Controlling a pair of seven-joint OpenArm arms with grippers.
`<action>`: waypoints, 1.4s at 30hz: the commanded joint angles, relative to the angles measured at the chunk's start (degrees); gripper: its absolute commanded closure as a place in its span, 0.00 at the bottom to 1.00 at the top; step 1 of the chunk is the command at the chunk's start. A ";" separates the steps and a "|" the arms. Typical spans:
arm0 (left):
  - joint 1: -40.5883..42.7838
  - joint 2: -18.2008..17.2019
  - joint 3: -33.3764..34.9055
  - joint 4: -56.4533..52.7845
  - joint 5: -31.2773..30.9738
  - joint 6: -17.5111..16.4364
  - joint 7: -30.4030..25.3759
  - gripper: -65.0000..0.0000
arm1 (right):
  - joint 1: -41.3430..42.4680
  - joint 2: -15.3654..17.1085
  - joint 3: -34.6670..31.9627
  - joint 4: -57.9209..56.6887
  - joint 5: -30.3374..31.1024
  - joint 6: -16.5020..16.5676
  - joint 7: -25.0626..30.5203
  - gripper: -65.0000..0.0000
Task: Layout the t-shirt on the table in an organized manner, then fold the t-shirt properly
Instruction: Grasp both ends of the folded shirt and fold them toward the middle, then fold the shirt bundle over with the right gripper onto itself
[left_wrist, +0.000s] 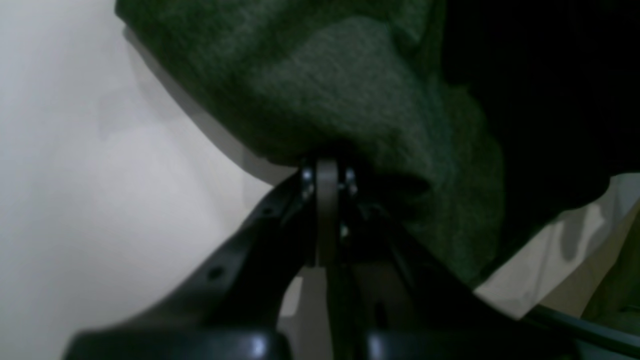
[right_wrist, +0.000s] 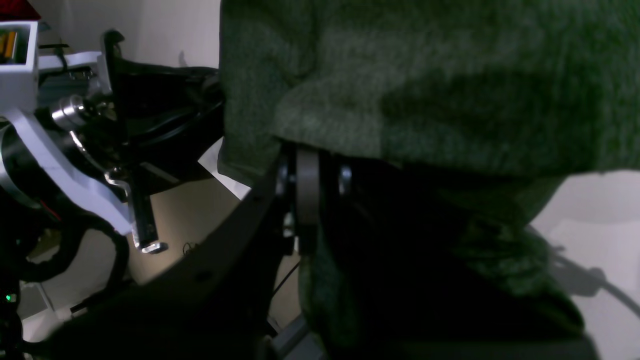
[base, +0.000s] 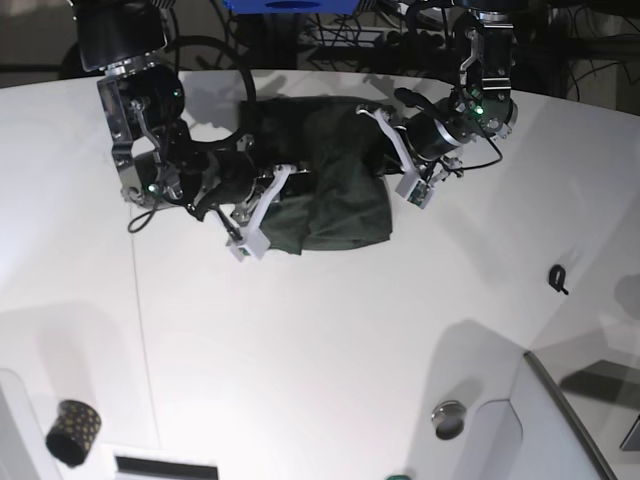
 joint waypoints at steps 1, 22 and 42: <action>-0.27 -0.14 -0.06 0.73 -0.91 -0.52 -1.04 1.00 | 1.69 -0.60 -2.07 1.22 1.55 0.27 0.42 1.00; 0.34 -0.31 -0.67 4.34 -0.91 -0.52 -0.95 1.00 | 6.53 -2.27 -10.07 -3.97 1.55 -3.15 3.32 0.72; 9.66 -9.63 -16.32 8.82 -1.35 2.17 0.90 1.00 | 10.75 -3.85 -21.41 -4.32 1.46 -3.42 3.32 0.53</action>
